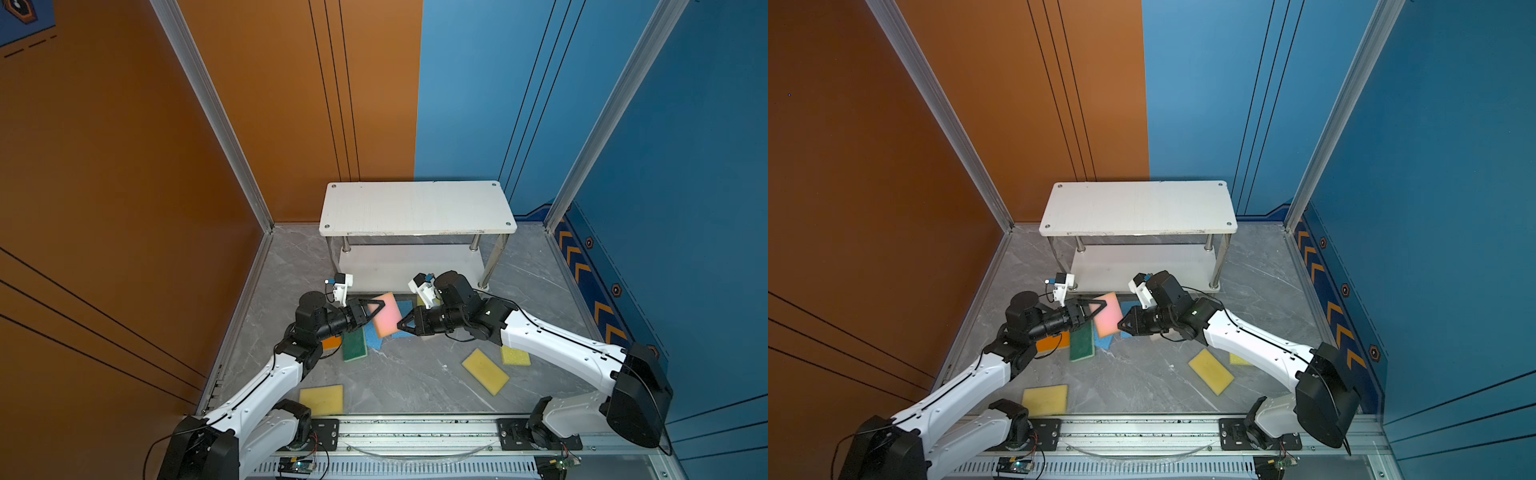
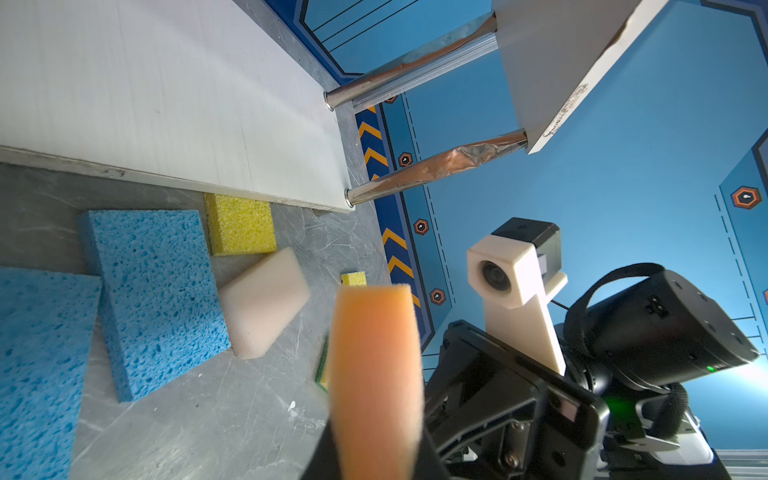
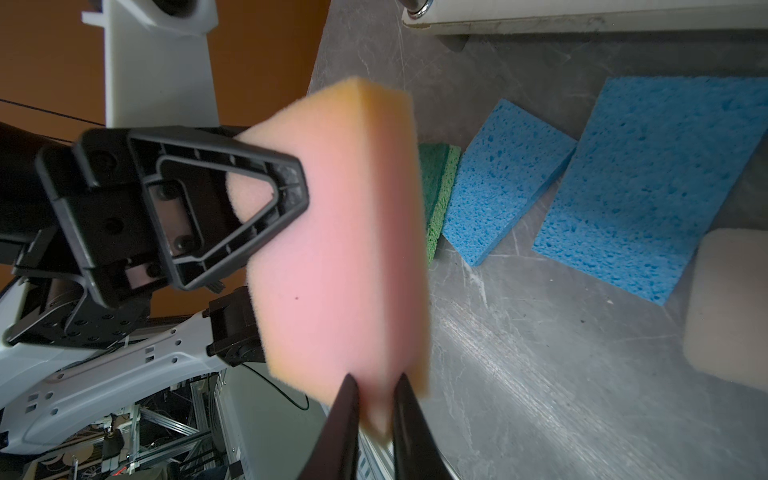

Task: Place and organize the cleaning sponges onto the shelf
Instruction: 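Lift the pink sponge with the right gripper toward the left gripper, then carry the pink sponge onto the shelf's lower tier and release it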

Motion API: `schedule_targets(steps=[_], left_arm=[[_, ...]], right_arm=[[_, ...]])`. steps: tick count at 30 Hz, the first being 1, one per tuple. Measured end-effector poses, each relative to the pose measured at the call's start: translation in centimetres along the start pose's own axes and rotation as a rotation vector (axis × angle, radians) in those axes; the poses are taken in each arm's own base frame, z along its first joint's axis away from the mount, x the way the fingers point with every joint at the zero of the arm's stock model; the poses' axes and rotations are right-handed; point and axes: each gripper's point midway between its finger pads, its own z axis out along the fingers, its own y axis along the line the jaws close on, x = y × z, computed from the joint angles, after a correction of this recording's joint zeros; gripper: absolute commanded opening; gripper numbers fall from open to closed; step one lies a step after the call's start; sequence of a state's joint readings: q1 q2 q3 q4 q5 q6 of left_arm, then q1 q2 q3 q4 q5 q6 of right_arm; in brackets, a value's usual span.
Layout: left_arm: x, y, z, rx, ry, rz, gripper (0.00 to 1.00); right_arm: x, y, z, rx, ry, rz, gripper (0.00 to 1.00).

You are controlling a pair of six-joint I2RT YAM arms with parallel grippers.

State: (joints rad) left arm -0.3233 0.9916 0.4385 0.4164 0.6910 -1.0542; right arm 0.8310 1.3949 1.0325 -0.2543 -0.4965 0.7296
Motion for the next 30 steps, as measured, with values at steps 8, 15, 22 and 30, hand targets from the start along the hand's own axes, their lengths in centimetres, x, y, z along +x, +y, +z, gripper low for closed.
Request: schedule_targets(steps=[8,15,22,30], left_arm=[[-0.8,0.2,-0.5,0.000,-0.023,-0.014,0.84],[-2.8,0.3,-3.5,-0.009,-0.134,-0.013,0.98],[-2.6,0.9,-7.1,-0.157,-0.208,0.049,0.98],[-2.6,4.2,-11.0,-0.438,-0.269,0.079,0.98]], right_arm=[[-0.6,-0.6,0.0,0.038,-0.034,0.001,0.11],[-1.9,-2.1,0.7,0.093,-0.066,0.037,0.11],[-4.1,-3.8,2.9,0.146,-0.089,0.095,0.11],[-8.1,-3.3,5.2,0.157,-0.148,0.108,0.12]])
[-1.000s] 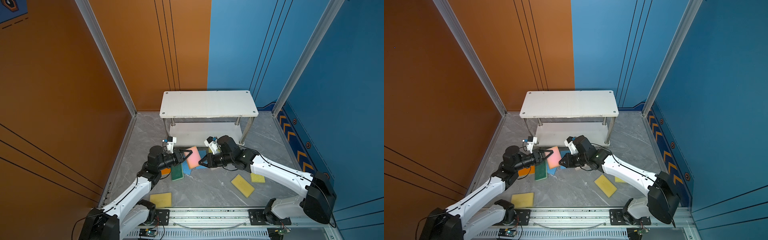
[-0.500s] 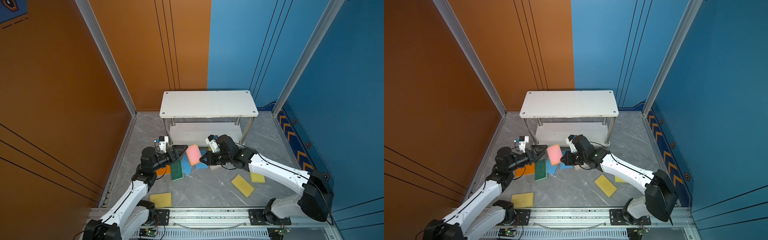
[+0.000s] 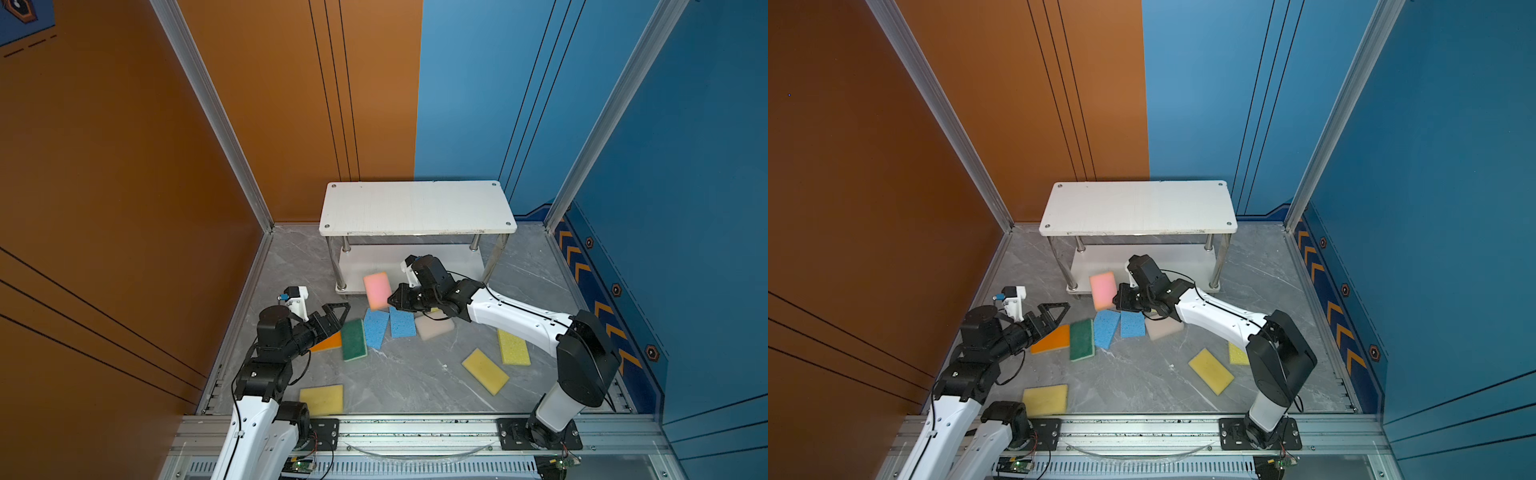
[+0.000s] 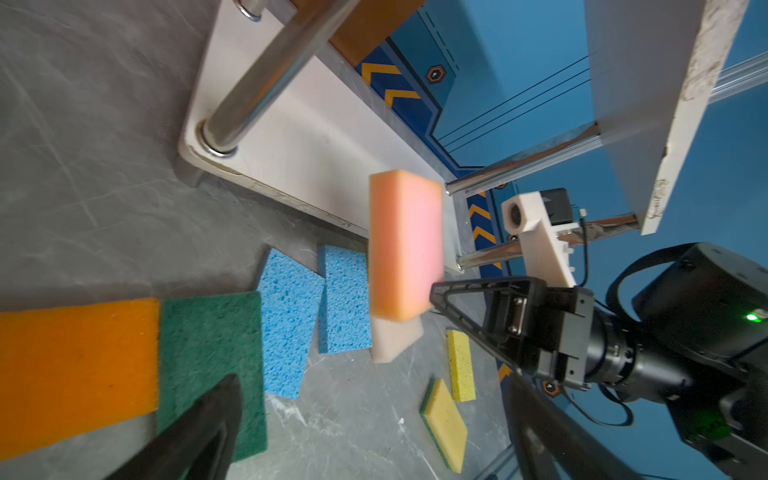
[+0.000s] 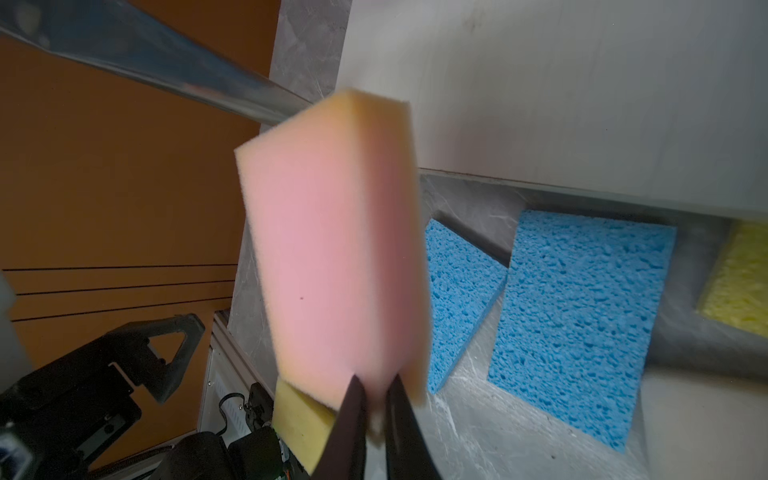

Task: Place and organize the cleaning sponges onto the shelf
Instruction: 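Carry the pink sponge onto the shelf's lower tier and release it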

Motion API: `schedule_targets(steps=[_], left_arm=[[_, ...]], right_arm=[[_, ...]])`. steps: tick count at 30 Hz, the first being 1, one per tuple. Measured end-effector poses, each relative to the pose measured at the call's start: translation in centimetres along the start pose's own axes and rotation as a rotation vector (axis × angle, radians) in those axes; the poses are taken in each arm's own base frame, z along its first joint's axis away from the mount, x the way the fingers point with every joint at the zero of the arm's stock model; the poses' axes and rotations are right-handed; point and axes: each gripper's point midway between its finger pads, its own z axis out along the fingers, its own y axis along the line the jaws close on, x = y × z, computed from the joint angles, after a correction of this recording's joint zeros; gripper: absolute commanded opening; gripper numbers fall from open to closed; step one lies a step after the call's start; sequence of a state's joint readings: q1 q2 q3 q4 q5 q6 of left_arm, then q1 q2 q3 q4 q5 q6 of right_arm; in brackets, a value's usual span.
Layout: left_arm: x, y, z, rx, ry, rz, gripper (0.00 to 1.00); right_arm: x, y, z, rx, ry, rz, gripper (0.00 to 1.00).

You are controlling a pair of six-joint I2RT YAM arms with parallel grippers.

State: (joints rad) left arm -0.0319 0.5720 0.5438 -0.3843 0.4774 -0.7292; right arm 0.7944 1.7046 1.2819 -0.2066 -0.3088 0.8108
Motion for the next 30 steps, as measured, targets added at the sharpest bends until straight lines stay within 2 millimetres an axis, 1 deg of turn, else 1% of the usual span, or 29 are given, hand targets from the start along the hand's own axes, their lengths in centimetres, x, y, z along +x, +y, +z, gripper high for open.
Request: schedule_targets(steps=[3,6,8,13,15,22,30], left_arm=[[0.0,1.4,-0.5,-0.082,-0.002,0.017,0.98],[-0.3,1.9,-1.0,-0.130,-0.013,0.050,0.98],[-0.9,1.8,-1.5,-0.156,-0.026,0.085,0.98],[-2.8,0.7,-3.1,-0.203,-0.077,0.206,0.98],[-3.3,0.6,-3.6,-0.222,-0.091,0.247,0.98],[-2.8,1.7,-4.0,-0.275,-0.072,0.289,0.98],[-2.8,1.9,-4.0,-0.285,-0.068,0.295,0.98]], right_arm=[[-1.3,0.5,1.0,-0.004,-0.023,0.018,0.12],[-2.1,0.4,2.2,0.002,-0.042,0.047,0.12],[-2.8,0.3,3.2,0.007,-0.057,0.075,0.12],[-3.8,-0.2,5.5,0.020,-0.079,0.139,0.13],[-4.3,-0.3,6.3,0.024,-0.090,0.159,0.13],[-5.3,-0.3,8.4,0.029,-0.114,0.216,0.16],[-5.1,0.3,10.0,0.025,-0.120,0.238,0.18]])
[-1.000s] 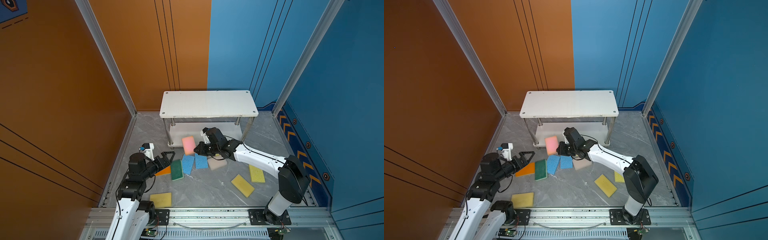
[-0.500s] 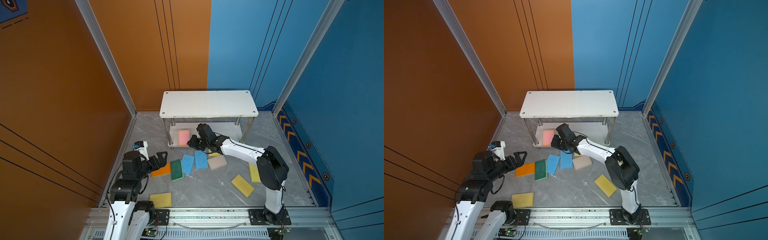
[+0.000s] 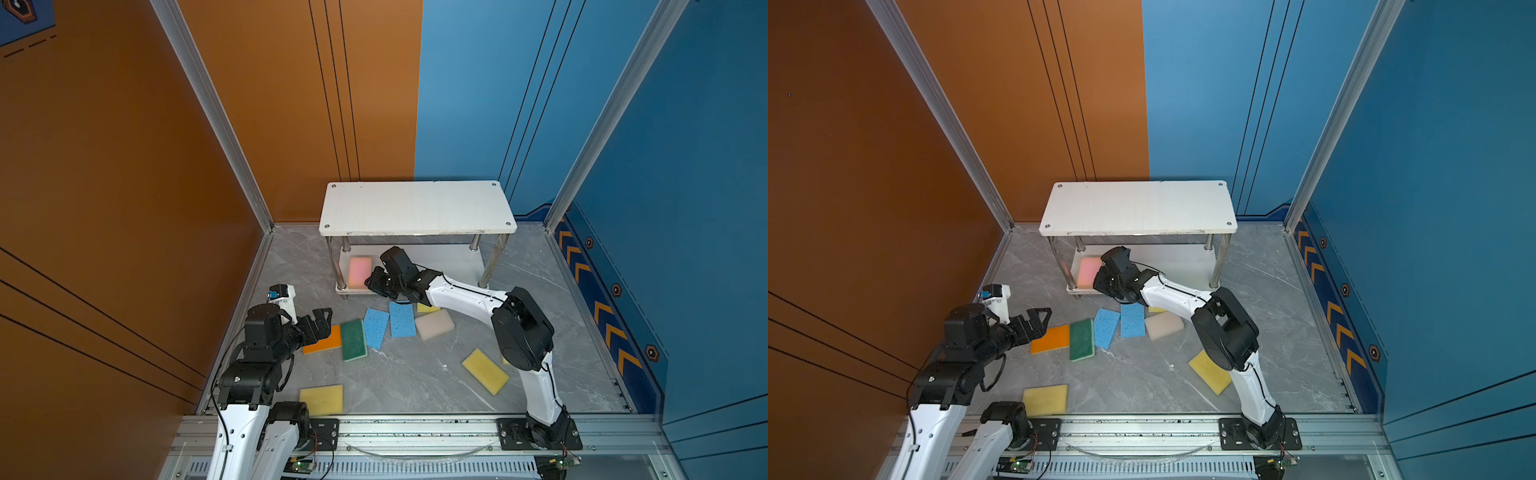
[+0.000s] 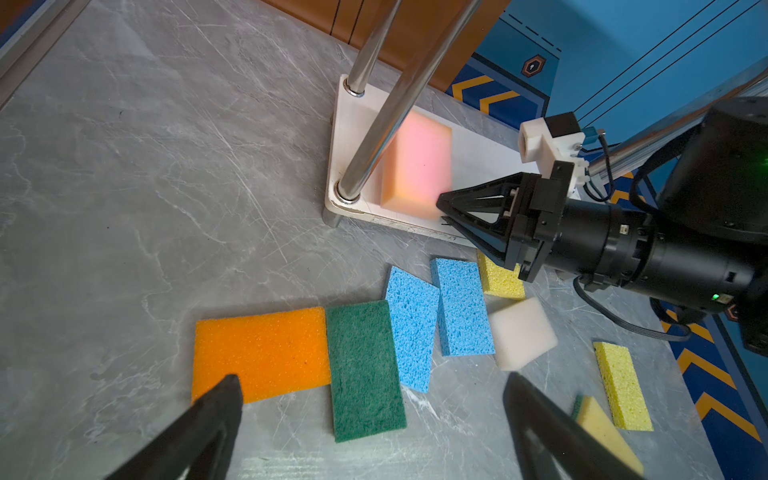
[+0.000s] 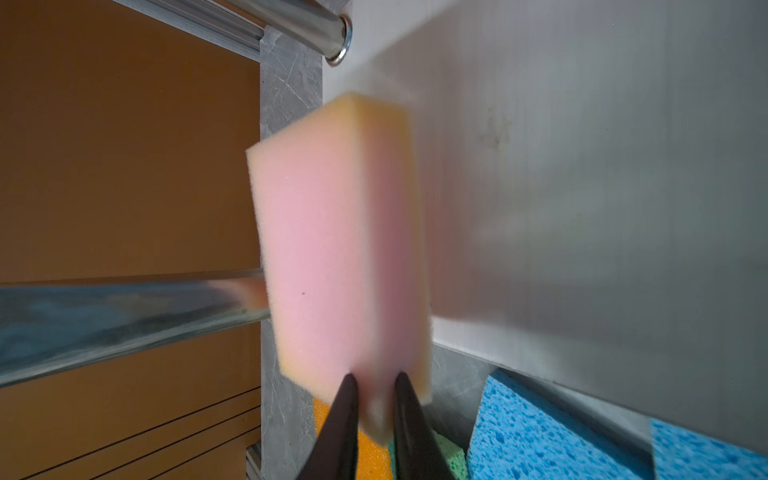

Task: Place and organize the cleaning sponges onto the shelf
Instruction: 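Carry the pink sponge onto the shelf's lower tier and release it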

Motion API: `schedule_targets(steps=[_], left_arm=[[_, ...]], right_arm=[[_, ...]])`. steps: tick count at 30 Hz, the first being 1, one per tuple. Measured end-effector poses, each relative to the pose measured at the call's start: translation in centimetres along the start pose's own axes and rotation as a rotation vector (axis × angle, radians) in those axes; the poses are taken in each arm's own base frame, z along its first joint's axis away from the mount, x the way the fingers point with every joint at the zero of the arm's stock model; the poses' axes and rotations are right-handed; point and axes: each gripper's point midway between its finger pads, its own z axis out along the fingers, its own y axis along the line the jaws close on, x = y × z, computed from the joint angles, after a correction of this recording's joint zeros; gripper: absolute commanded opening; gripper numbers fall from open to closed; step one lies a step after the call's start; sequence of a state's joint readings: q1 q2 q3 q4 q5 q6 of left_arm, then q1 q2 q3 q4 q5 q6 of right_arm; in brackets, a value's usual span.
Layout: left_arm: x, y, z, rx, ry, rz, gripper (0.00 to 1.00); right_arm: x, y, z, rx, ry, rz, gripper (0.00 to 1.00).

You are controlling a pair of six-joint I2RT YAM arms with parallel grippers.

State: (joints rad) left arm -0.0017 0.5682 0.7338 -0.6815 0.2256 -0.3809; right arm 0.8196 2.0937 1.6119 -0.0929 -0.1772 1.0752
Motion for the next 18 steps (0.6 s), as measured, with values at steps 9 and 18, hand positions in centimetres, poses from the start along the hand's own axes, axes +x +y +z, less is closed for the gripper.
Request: schedule_targets(steps=[9,18], left_arm=[[0.0,0.1,0.0,-0.003,-0.003,-0.001,0.98],[-0.2,0.2,-0.1,-0.006,-0.010,-0.005,0.98]], right_arm=[[0.6,-1.2,1.5,0.029,0.013,0.024,0.18],[-0.2,-0.3,1.8,0.014,-0.016,0.023,0.18]])
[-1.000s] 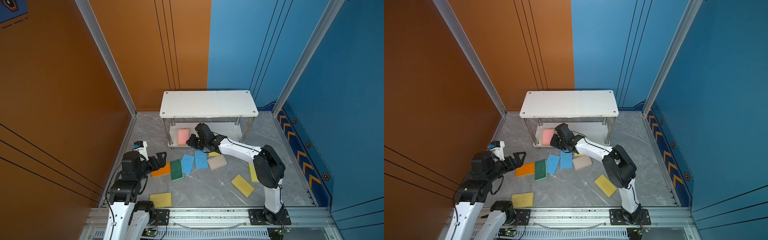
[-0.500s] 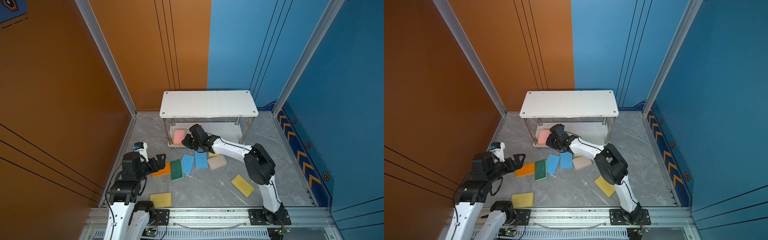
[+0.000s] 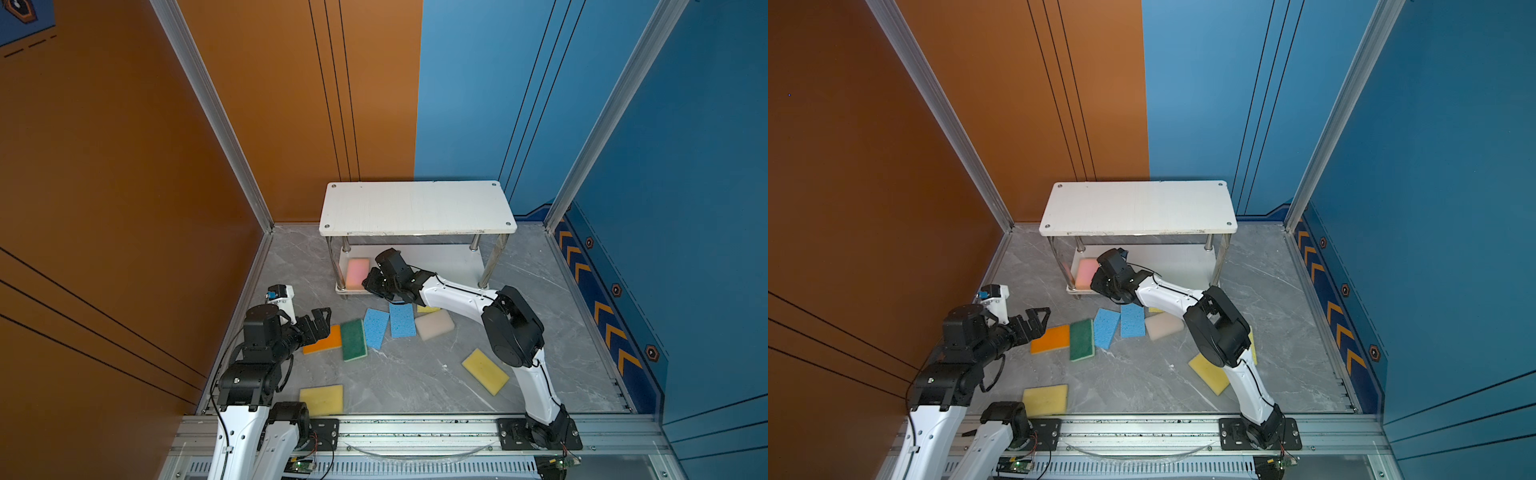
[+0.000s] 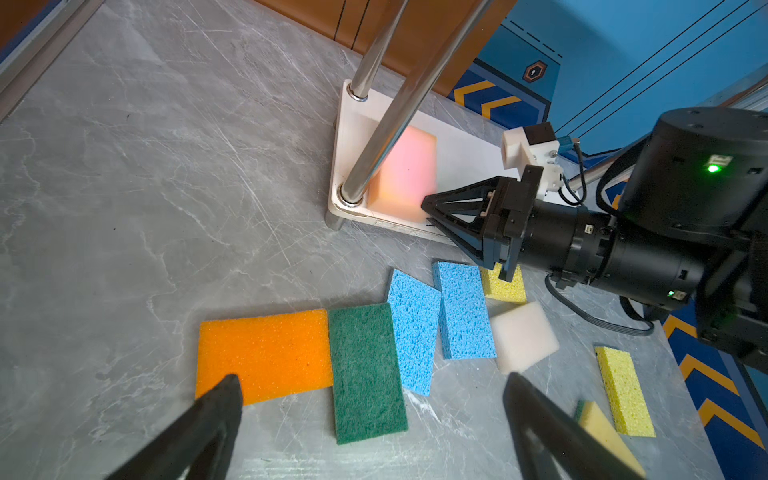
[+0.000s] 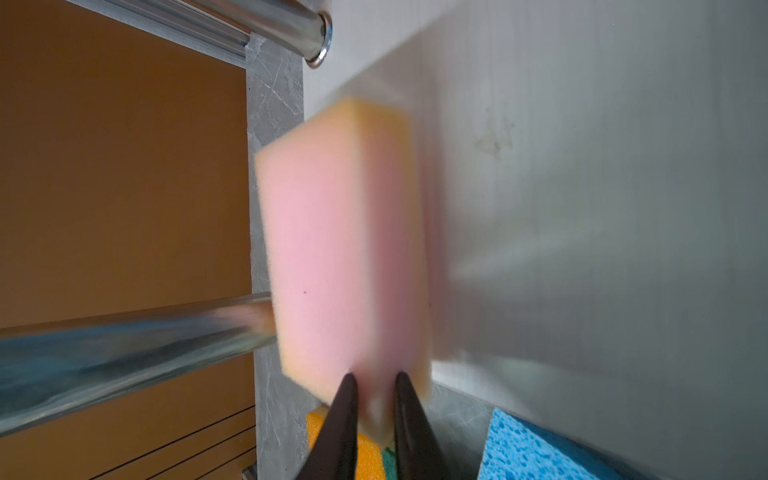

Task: Place and organize the cleaning sponges onto the shelf
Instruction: 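Carry the pink sponge onto the shelf's lower tier and release it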

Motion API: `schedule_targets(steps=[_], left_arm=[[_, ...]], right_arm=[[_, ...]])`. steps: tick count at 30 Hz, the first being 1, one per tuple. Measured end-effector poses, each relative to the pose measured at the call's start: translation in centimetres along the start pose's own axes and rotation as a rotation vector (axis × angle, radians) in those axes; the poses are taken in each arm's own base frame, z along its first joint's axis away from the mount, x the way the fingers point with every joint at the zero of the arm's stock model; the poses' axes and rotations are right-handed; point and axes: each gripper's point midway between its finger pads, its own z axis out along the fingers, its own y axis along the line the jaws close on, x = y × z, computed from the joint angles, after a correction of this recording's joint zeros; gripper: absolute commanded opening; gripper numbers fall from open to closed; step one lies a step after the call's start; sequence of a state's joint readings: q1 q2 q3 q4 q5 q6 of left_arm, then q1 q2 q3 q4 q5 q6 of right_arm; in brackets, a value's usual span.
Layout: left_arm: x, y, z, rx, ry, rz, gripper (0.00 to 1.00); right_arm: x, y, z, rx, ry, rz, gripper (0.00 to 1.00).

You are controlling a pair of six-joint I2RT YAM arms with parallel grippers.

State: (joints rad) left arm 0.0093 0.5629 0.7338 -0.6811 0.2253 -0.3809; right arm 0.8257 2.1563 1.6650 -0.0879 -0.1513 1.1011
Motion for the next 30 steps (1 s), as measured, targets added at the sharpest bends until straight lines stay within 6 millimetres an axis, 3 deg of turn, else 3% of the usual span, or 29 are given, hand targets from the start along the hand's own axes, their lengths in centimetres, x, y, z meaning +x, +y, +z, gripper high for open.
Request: schedule_targets(steps=[5,11,23,30], left_arm=[[-0.09,0.16,-0.02,-0.004,-0.003,-0.006,0.98],[-0.13,0.20,-0.04,-0.003,-0.004,-0.010,0.98],[-0.20,0.32,-0.06,-0.004,-0.006,-0.016,0.98],[-0.32,0.40,-0.07,-0.005,-0.011,-0.020,0.98]], right_arm=[[0.00,0.02,0.57,-0.002,0.001,0.000,0.22],[0.17,-0.40,0.92,0.007,0.005,0.005,0.41],[-0.07,-0.53,0.90,0.015,-0.009,-0.001,0.51],[-0.18,-0.66,0.61,0.019,-0.019,-0.022,0.65]])
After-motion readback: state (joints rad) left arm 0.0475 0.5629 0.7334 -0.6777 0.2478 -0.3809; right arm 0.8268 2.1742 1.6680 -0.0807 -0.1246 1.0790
